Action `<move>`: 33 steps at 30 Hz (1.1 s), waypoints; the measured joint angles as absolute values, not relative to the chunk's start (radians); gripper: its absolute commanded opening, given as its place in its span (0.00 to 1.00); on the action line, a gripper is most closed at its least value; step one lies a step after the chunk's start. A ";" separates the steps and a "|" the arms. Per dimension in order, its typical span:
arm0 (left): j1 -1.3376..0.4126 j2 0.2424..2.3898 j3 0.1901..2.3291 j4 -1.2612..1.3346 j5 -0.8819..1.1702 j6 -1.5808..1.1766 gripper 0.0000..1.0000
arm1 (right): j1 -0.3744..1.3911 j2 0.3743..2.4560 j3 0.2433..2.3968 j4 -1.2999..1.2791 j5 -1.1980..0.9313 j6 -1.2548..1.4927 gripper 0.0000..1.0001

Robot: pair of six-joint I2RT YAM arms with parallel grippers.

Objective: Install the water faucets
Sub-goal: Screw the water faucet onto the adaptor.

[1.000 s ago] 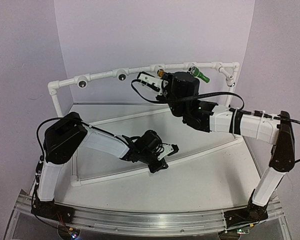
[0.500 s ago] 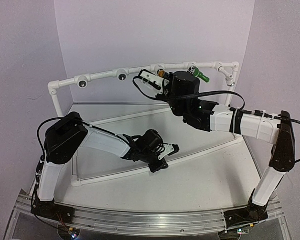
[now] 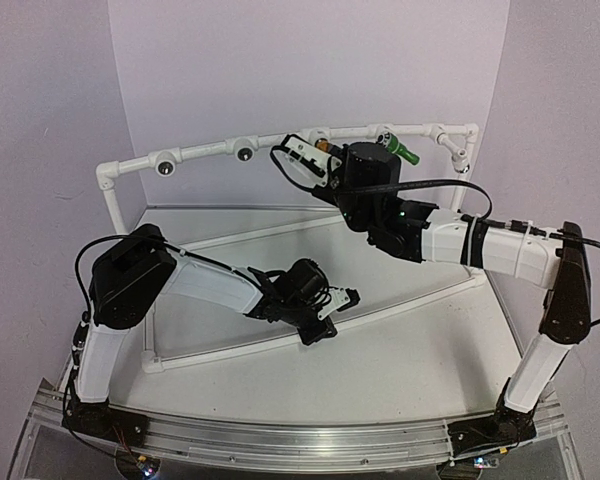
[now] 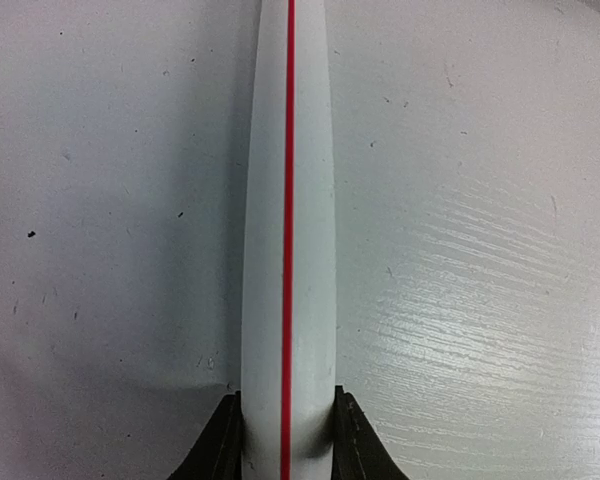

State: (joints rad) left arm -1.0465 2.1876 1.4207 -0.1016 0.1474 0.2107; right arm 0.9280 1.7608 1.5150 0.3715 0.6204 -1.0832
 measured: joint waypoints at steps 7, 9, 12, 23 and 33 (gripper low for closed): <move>-1.047 2.188 1.421 -0.103 0.145 0.212 0.00 | 0.924 1.760 1.515 0.364 0.616 -1.023 0.00; -1.048 2.188 1.421 -0.104 0.143 0.213 0.00 | 0.923 1.760 1.519 0.355 0.616 -1.006 0.00; -1.048 2.188 1.421 -0.104 0.142 0.213 0.00 | 0.922 1.760 1.529 0.334 0.614 -0.978 0.00; -1.048 2.188 1.421 -0.104 0.142 0.213 0.00 | 0.912 1.760 1.532 0.302 0.609 -0.856 0.00; -1.048 2.188 1.423 -0.107 0.142 0.213 0.00 | 0.905 1.760 1.557 0.240 0.595 -0.753 0.00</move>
State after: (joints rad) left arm -1.0485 2.1876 1.4233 -0.1065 0.1421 0.2134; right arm 0.9046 1.7603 1.5567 0.2397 0.5951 -0.7532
